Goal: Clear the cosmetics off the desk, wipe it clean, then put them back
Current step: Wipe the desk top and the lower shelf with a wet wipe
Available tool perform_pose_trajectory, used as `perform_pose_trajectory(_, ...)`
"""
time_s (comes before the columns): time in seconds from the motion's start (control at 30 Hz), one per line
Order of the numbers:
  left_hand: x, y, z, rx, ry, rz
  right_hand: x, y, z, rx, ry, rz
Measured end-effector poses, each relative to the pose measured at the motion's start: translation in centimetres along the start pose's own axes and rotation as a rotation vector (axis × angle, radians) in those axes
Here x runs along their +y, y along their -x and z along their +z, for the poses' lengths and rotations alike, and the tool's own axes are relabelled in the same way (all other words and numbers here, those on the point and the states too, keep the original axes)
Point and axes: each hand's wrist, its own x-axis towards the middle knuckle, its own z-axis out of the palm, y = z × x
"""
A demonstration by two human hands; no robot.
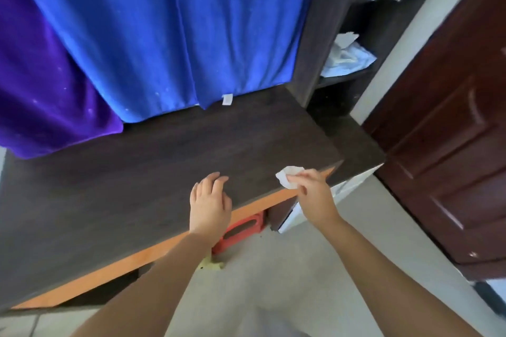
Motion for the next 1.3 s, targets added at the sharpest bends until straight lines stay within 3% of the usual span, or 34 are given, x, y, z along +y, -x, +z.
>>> perform_pose_trajectory(0.27,15.8,-5.1,7.6,-0.089,0.075,0.309,11.6,0.3,-13.0,0.225,0.030,0.211)
perform_pose_trajectory(0.6,24.7,-13.3,16.0,-0.138,0.116,0.384,19.9,-7.8,-19.4,0.287,0.047,0.200)
perform_pose_trajectory(0.9,30.3,-17.8,24.5,-0.292,0.090,0.239,28.8,-14.9,-21.1,0.121,0.055,0.213)
perform_pose_trajectory(1.0,30.7,-17.8,27.5,-0.308,0.080,0.099,32.3,-17.7,-20.4,0.022,0.060,0.115)
perform_pose_trajectory(1.13,30.5,-17.2,32.4,-0.262,0.060,-0.158,38.2,-23.6,-17.5,-0.238,0.067,-0.023)
perform_pose_trajectory(1.3,29.2,-15.4,39.0,-0.197,0.000,-0.471,43.4,-28.0,-12.3,-0.367,0.055,-0.181)
